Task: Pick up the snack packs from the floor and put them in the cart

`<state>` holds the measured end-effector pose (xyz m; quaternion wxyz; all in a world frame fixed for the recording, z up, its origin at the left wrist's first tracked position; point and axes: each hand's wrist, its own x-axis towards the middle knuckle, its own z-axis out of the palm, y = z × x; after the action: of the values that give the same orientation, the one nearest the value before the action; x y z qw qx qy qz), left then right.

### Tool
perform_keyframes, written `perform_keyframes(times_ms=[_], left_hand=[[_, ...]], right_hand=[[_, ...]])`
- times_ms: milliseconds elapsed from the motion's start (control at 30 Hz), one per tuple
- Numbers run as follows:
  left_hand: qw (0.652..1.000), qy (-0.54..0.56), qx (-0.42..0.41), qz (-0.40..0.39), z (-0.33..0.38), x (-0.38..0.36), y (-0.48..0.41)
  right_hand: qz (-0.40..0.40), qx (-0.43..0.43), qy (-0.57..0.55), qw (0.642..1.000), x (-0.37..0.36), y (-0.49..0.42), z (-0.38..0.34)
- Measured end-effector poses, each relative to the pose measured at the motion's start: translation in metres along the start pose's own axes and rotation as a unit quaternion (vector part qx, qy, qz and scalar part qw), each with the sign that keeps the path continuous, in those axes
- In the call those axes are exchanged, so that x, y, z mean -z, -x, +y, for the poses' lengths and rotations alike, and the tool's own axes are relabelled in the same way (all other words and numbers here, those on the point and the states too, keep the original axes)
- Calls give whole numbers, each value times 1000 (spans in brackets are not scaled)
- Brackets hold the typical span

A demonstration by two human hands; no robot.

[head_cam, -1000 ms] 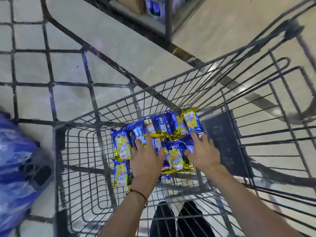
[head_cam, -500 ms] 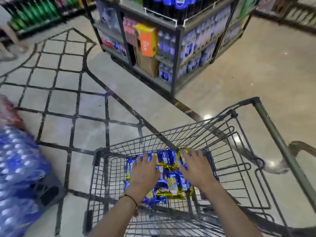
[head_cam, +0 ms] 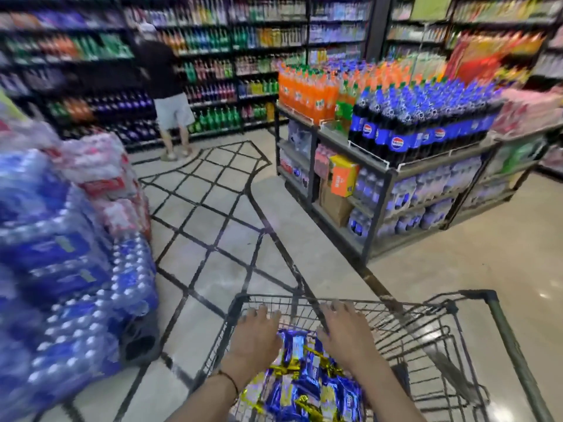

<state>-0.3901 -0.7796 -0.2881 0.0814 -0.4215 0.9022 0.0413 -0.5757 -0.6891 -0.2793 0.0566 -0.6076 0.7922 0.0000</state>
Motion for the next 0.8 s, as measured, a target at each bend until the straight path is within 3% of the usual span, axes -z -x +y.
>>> perform_keyframes(times_ms=[200, 400, 800], left_hand=[[989, -9, 140, 41, -29, 7, 101], [962, -8, 264, 63, -69, 0, 225], [840, 45, 535, 84, -148, -35, 485]], right_hand=[[0, 135, -2, 991, 8, 17, -51], [4, 287, -5, 958, 12, 48, -150], [-18, 523, 8, 852, 8, 167, -408]])
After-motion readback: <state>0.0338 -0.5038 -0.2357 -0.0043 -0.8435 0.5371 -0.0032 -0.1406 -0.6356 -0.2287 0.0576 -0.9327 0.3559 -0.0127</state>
